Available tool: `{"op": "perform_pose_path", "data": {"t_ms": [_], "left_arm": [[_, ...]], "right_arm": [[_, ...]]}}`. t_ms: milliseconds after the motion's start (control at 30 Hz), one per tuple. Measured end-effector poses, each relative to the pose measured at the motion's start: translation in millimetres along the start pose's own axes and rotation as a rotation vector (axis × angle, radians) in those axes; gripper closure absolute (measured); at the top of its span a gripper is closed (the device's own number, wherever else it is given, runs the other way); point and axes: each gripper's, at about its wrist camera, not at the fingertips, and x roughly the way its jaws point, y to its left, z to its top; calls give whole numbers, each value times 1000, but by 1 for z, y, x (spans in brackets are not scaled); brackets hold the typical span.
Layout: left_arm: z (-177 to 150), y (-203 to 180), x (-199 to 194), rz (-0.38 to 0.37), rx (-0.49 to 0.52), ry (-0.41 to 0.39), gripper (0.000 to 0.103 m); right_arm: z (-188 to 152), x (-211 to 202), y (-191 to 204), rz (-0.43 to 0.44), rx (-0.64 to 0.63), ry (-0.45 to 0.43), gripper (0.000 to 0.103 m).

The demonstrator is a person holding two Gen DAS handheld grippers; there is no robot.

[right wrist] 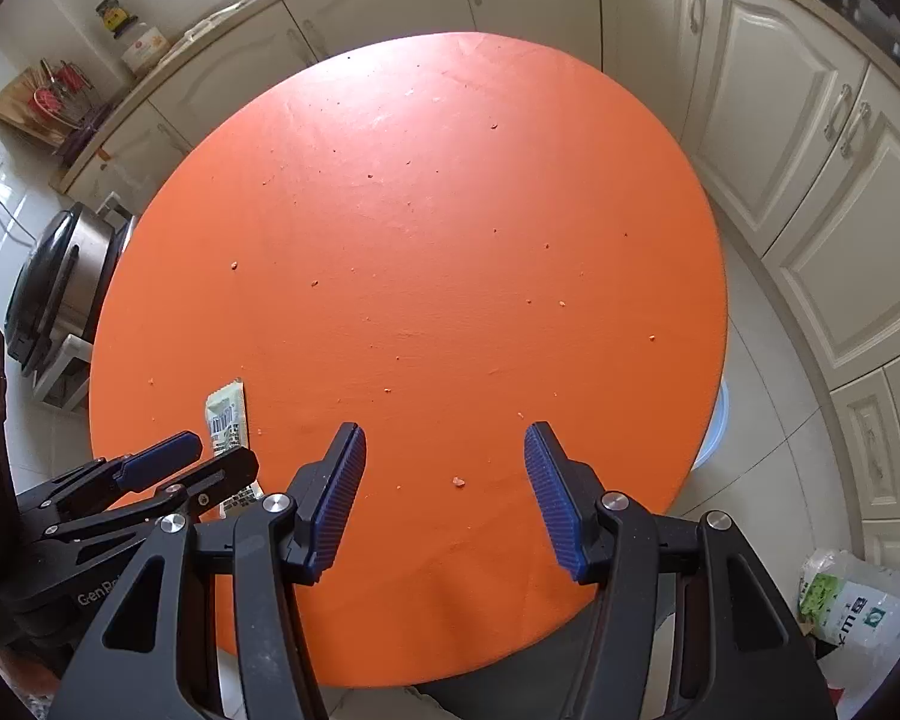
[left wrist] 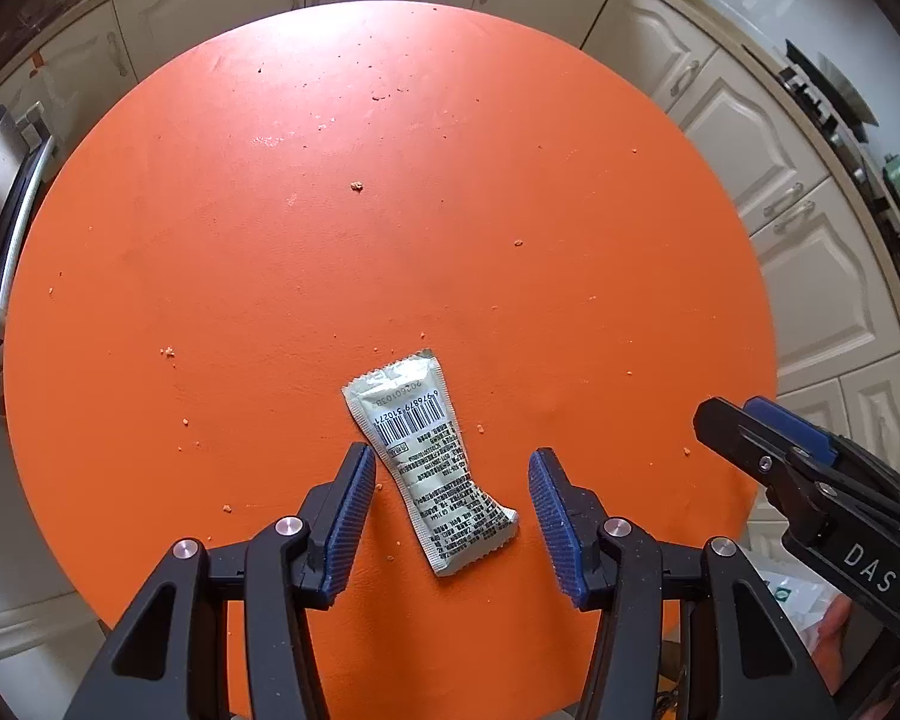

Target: Collect trash

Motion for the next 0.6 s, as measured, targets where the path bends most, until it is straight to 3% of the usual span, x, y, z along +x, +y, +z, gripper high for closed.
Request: {"op": "perform_pose_path", "data": {"t_ms": [333,433,600], "left_arm": [[-15,-12,1,88,26,-55,57],[-19,-14,0,115,26,-89,80],[-28,-17,-3,106,65,-102,91]], "right_arm": [[4,21,-6,57,-10,39,46],[2,23,-6,66,-16,41,46],[-1,23,-7,73,-9,35,46]]}}
